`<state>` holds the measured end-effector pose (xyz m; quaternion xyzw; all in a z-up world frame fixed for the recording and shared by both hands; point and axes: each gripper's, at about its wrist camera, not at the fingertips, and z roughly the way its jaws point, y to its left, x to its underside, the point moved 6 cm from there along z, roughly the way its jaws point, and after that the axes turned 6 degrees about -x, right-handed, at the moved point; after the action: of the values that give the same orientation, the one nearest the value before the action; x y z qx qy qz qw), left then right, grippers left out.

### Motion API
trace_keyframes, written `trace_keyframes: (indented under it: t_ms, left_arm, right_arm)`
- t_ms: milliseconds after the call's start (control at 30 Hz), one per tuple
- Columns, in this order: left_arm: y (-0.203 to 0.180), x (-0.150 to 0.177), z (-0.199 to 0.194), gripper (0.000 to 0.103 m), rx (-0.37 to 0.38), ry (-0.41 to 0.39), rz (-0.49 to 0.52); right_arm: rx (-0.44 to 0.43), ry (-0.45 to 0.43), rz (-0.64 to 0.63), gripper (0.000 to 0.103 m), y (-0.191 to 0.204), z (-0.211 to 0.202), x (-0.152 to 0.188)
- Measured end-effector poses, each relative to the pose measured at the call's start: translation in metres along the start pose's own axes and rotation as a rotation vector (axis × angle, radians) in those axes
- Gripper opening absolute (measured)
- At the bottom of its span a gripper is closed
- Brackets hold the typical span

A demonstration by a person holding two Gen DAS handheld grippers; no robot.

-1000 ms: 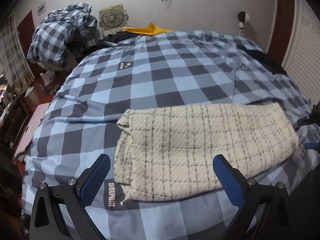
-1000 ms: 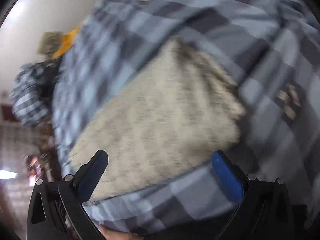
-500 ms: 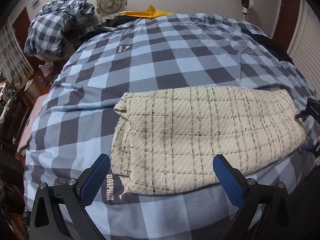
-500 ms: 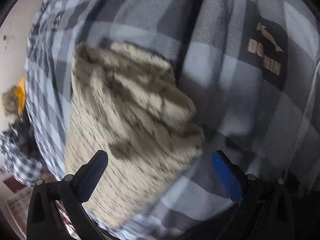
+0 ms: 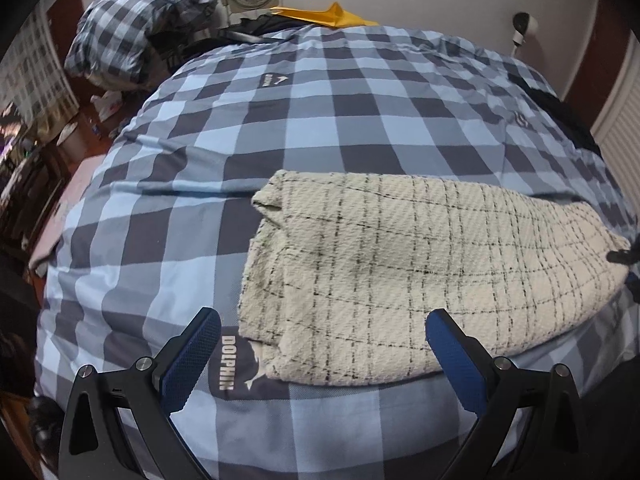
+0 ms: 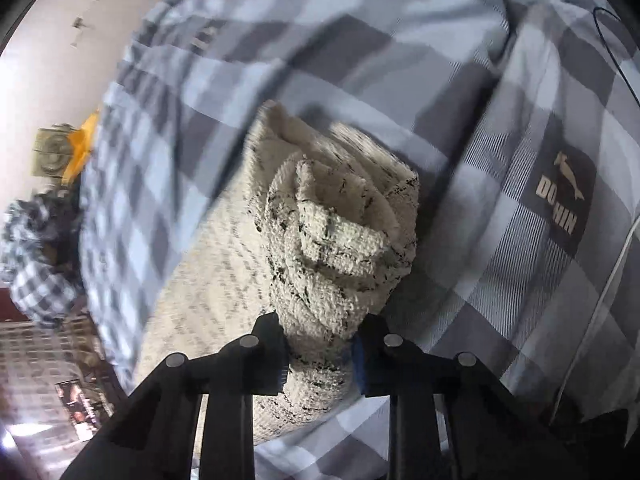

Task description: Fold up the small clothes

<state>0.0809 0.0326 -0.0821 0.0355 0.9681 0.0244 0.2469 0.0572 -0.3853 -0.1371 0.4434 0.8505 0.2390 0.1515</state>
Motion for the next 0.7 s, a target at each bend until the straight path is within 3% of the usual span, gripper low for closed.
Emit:
trace_keyframes:
  t_ms: [100,267,467,533,700]
  left_arm:
    - [0.008,0.000,-0.002,0.103,0.003,-0.001,-0.031]
    - [0.015,0.000,-0.001,0.103,0.020,0.004,-0.066]
    - [-0.048,-0.016,0.009,0.103,0.162,0.026,0.011]
    - [-0.077,-0.031,0.014,0.103,0.146,0.021,0.048]
    - [-0.138,-0.066,0.051,0.103,-0.028,-0.018,0.140]
  right_arm:
    - [-0.095,-0.028,0.008,0.019,0.001,-0.015,0.000]
    - [-0.102,-0.056,-0.027,0.018,0.001,-0.039,0.001]
    - [-0.045,-0.072,-0.115,0.018,0.002,-0.046,0.002]
    - [-0.050,-0.090,-0.139,0.018,0.005,-0.053,0.002]
    - [-0.062,-0.159,-0.226,0.018,0.018,-0.067,0.001]
